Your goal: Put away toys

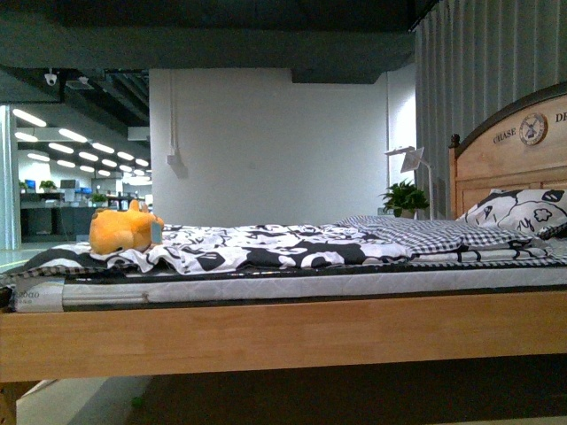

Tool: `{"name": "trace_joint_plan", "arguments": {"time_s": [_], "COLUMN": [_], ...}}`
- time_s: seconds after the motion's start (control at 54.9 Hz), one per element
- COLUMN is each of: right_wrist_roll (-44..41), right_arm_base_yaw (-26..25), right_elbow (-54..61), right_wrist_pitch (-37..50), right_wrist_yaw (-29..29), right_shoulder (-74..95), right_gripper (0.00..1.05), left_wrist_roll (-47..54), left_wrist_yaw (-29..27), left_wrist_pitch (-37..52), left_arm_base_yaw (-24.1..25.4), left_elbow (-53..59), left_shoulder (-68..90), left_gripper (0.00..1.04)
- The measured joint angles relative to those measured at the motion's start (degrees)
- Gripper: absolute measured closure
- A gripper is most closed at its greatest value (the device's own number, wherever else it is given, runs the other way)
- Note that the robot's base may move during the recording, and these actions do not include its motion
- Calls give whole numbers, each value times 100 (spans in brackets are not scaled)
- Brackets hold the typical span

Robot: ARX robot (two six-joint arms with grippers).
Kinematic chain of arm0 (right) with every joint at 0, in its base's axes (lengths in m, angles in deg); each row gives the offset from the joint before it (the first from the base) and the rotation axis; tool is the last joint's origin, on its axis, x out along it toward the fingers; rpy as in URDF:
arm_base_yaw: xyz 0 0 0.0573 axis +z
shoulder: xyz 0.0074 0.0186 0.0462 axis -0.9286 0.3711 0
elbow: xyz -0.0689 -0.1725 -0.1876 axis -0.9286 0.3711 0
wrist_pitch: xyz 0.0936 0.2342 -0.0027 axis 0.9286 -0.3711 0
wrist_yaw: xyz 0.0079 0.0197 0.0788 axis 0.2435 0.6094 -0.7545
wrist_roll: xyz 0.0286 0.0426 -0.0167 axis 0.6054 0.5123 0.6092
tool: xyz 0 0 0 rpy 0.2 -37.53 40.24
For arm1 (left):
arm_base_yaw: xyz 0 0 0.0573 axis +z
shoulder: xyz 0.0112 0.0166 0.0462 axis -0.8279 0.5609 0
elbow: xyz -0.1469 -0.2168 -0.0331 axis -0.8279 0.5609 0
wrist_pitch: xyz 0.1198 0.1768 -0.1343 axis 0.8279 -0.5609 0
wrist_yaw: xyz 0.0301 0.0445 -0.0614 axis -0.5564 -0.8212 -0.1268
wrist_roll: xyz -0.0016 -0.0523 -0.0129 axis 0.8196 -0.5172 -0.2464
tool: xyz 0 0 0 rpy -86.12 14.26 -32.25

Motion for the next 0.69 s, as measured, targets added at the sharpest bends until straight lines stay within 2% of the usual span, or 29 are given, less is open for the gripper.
{"name": "trace_joint_plan", "arguments": {"time_s": [0.692], "right_wrist_roll": [0], "right_arm_base_yaw": [0], "right_elbow": [0], "right_wrist_pitch": [0], "right_wrist_yaw": [0], "right_shoulder": [0], "right_gripper": [2], "left_wrist_roll": [0], "left_wrist_yaw": [2], "left_wrist_pitch": [0], "left_arm_base_yaw": [0], "left_elbow": [0], "left_shoulder": [-2], "left_gripper": [6]}}
